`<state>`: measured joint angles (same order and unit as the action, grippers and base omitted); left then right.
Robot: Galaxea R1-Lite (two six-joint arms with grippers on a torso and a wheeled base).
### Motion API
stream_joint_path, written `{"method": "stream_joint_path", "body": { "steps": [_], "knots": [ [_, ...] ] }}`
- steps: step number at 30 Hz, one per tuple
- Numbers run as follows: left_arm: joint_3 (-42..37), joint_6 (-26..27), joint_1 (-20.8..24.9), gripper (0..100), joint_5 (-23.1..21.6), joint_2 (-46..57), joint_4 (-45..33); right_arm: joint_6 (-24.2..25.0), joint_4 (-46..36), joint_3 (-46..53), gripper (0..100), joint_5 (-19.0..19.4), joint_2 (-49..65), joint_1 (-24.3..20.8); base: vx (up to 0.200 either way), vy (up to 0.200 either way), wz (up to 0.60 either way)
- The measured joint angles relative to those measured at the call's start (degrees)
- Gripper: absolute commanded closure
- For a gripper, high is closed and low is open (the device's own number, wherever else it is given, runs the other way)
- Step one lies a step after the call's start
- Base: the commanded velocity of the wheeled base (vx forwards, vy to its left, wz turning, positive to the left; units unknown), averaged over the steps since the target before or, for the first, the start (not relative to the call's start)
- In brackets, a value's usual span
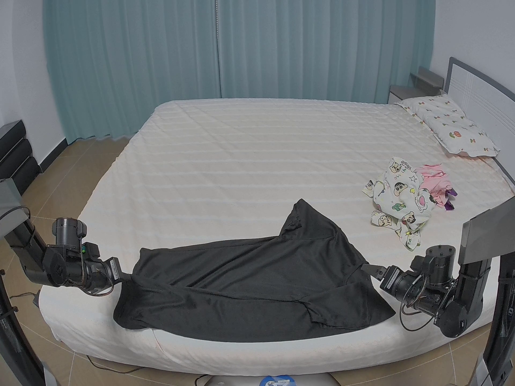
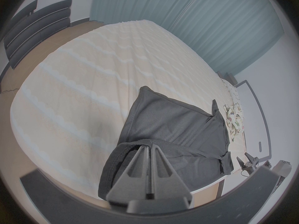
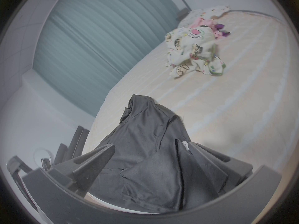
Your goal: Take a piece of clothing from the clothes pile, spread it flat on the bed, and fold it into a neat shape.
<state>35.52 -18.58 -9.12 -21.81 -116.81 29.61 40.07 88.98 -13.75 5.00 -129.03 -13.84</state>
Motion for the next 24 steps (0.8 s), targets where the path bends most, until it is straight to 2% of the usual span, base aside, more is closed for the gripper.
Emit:
{"method": "stream_joint_path", "body": {
  "steps": [2,4,8,13,24],
  "knots": [
    [0.0,0.0,0.0,100,0.0,0.3,-0.3,-3.0,0.0,-0.5,0,1.7,-0.5,0.1,0.000,0.000,0.00],
    [-0.1,0.0,0.0,100,0.0,0.6,-0.8,-9.5,0.0,-1.1,0,6.8,-1.6,0.6,0.000,0.000,0.00],
    [-0.1,0.0,-0.1,100,0.0,1.1,-2.0,-16.6,0.0,-2.5,0,11.8,-3.7,1.6,0.000,0.000,0.00],
    [-0.2,0.0,-0.1,100,0.0,1.6,-2.7,-19.3,-0.9,-6.4,0,13.6,-7.3,3.5,0.000,0.000,0.00],
    [-0.3,0.0,-0.1,100,0.0,2.1,-3.0,-19.9,-1.7,-11.6,0,16.7,-11.8,5.5,0.000,0.000,0.00]
  ]
}}
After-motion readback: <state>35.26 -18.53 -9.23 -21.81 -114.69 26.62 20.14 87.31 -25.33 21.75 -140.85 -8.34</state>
